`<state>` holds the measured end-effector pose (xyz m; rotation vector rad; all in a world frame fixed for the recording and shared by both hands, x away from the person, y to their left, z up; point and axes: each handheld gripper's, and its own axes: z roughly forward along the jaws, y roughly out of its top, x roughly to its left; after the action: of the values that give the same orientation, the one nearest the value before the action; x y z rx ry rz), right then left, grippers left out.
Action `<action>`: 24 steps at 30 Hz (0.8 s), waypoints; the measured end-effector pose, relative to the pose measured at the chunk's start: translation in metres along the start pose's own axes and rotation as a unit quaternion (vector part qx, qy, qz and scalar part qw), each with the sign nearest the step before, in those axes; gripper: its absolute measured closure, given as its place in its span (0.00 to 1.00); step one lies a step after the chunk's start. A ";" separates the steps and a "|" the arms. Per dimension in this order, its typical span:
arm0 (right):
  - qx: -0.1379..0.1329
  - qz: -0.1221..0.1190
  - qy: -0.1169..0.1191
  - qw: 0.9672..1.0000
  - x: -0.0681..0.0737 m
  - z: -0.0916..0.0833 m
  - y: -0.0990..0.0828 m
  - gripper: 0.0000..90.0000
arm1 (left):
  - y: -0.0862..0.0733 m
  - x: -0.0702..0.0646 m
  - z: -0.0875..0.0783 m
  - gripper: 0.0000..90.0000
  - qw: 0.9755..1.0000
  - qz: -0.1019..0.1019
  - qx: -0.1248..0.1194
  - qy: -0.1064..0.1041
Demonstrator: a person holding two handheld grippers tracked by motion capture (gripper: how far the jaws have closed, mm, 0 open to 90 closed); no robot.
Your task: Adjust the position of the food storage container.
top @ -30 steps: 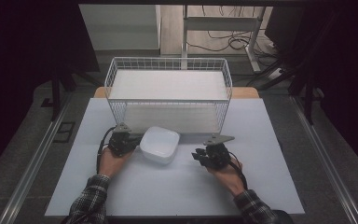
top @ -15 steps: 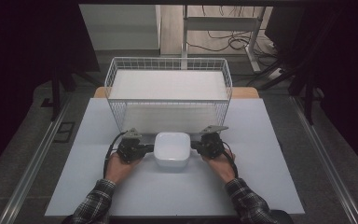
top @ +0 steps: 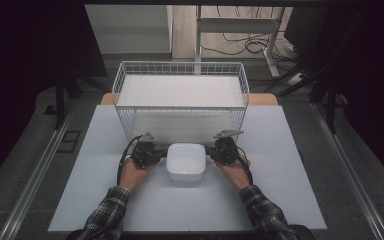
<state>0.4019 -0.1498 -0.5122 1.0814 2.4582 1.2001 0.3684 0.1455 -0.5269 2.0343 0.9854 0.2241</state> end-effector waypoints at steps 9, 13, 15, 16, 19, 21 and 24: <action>0.007 0.001 0.012 1.000 0.003 -0.009 -0.007 0.98 | -0.005 -0.016 -0.009 1.00 1.000 0.008 0.013 -0.001; 0.010 -0.004 0.015 1.000 0.006 -0.013 -0.010 0.98 | -0.009 -0.024 -0.013 1.00 1.000 0.001 0.015 -0.003; 0.012 -0.007 0.016 1.000 0.008 -0.014 -0.011 0.98 | -0.011 -0.027 -0.016 1.00 1.000 0.001 0.019 -0.004; 0.012 -0.007 0.016 1.000 0.009 -0.014 -0.011 0.99 | -0.013 -0.030 -0.017 1.00 1.000 -0.001 0.020 -0.004; 0.016 -0.011 0.017 1.000 0.012 -0.017 -0.013 0.99 | -0.017 -0.036 -0.019 1.00 1.000 -0.001 0.018 -0.003; 0.016 -0.011 0.017 1.000 0.013 -0.018 -0.014 0.99 | -0.017 -0.038 -0.020 1.00 1.000 -0.003 0.015 -0.004; 0.021 -0.021 0.013 0.999 0.015 -0.022 -0.015 0.95 | -0.017 -0.037 -0.023 0.99 1.000 0.012 0.016 0.005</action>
<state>0.3732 -0.1586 -0.5075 1.0251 2.5239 1.1609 0.3227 0.1386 -0.5184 2.0775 0.9755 0.2326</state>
